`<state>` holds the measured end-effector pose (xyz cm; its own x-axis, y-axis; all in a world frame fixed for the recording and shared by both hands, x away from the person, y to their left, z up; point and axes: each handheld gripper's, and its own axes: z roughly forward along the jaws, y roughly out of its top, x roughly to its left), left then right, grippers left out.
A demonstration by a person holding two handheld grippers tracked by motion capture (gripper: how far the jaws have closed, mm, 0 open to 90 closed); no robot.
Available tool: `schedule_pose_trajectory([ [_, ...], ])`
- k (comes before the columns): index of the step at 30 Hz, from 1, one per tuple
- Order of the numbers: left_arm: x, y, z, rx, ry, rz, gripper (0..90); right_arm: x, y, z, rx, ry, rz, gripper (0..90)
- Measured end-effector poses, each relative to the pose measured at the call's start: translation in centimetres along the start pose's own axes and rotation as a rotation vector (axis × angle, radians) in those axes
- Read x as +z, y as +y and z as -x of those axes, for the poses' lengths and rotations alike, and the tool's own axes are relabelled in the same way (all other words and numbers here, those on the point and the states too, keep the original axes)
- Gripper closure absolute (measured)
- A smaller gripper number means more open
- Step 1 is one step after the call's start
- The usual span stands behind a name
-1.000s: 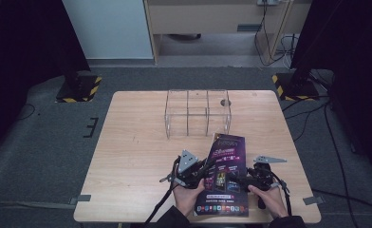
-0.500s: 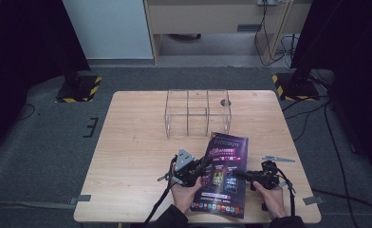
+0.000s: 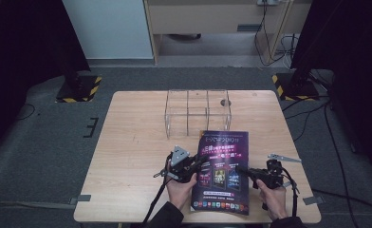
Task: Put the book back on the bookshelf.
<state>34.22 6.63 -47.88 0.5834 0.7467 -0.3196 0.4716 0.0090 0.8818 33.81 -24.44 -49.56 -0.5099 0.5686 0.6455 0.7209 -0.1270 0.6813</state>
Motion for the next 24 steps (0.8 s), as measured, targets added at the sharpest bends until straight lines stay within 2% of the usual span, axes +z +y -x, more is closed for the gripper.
schedule_pose_trajectory([
  [4,0.0,0.1,-0.3,0.011,0.012,-0.002,65.4,-0.4,0.4,-0.6,-0.010,0.012,0.018,84.2],
  [5,-0.1,0.1,-0.4,0.013,0.013,-0.003,65.4,-0.4,0.4,-0.6,-0.010,0.012,0.018,84.2],
  [8,-0.2,0.2,-0.9,-0.002,0.016,-0.021,56.8,-0.7,0.8,-1.2,-0.033,0.024,0.038,84.2],
  [9,-0.3,0.3,-1.1,0.008,0.030,-0.019,54.6,-0.9,1.0,-1.7,-0.044,0.035,0.049,84.3],
  [12,-0.6,0.4,-1.4,0.010,0.042,-0.029,51.6,-1.0,1.1,-2.1,-0.053,0.039,0.054,84.3],
  [14,-1.0,0.6,-1.7,0.021,0.052,-0.026,46.8,-1.0,1.3,-2.5,-0.062,0.049,0.065,84.3],
  [15,-1.6,0.8,-2.1,0.034,0.066,-0.022,44.6,-1.1,1.6,-3.1,-0.075,0.038,0.070,84.3],
  [17,-2.0,0.9,-2.4,0.042,0.074,-0.019,43.6,-1.1,1.8,-3.2,-0.080,0.033,0.071,84.2],
  [19,-3.0,0.9,-3.1,0.056,0.097,-0.022,40.4,-1.3,2.6,-3.6,-0.076,0.045,0.106,84.2],
  [24,-4.3,0.9,-4.0,0.064,0.136,-0.036,37.3,-1.8,4.0,-4.5,-0.096,0.040,0.152,84.3],
])
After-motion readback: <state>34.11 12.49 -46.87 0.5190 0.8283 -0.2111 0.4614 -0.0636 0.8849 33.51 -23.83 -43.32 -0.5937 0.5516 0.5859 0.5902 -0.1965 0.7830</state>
